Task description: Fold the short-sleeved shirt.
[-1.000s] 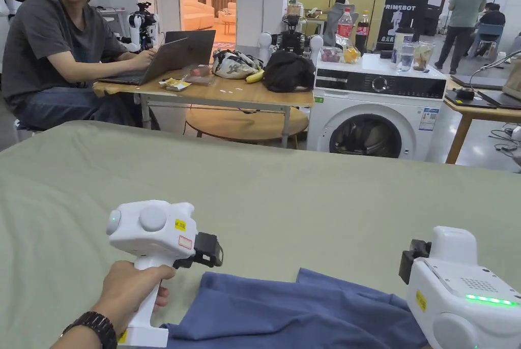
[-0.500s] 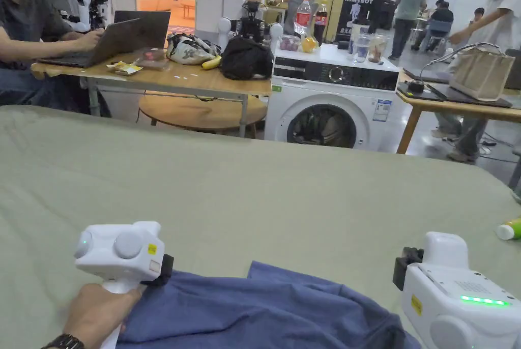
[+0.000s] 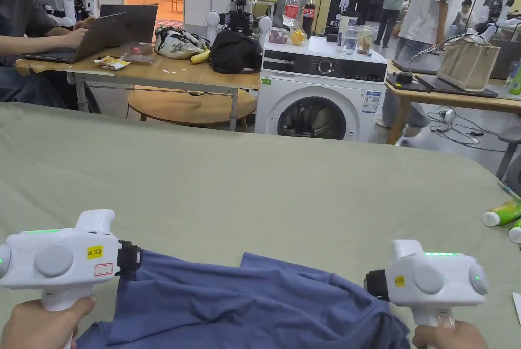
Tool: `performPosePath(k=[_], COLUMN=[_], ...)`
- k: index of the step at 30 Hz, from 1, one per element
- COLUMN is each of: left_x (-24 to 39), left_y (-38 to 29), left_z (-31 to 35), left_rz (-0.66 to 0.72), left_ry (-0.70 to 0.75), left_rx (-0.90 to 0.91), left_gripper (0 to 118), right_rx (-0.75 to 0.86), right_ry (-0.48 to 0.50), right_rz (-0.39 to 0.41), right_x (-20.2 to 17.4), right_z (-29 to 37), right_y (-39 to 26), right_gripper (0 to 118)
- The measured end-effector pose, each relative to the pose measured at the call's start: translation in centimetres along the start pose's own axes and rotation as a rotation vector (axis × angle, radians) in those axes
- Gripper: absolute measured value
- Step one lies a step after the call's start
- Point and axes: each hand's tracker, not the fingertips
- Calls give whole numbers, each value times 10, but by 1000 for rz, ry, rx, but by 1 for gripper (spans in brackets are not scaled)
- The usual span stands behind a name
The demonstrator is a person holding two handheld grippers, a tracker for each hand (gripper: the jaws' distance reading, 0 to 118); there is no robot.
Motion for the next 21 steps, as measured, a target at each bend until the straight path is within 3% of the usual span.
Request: performPosePath(k=[3,7,8,9,13,21], left_x=[-9,-4,-3,-2,6,10], left_y=[-2,-10,-10,-10,-4,41], left_z=[-4,-3,-3,-3,4,38], left_rz=[5,-4,-13,-14,-21,-44], left_ry=[5,9,11,10,6,7], left_rx=[-8,-23,-24,-27,-12,95], left_gripper=[1,1,1,1,1,1], right_rx=[-133,-41,-29,-8,112,351], right_ry=[45,-15,-8,-8,-5,-80], right_rz=[-9,41,43,44,-31,-19], right_x=[-9,-19,-19,-18,-9,-3], right_z=[-28,-24,-22,-16,4,74], right_y=[-12,-16,-15,-14,-12,22], right_gripper=[56,49,34,0,0,0])
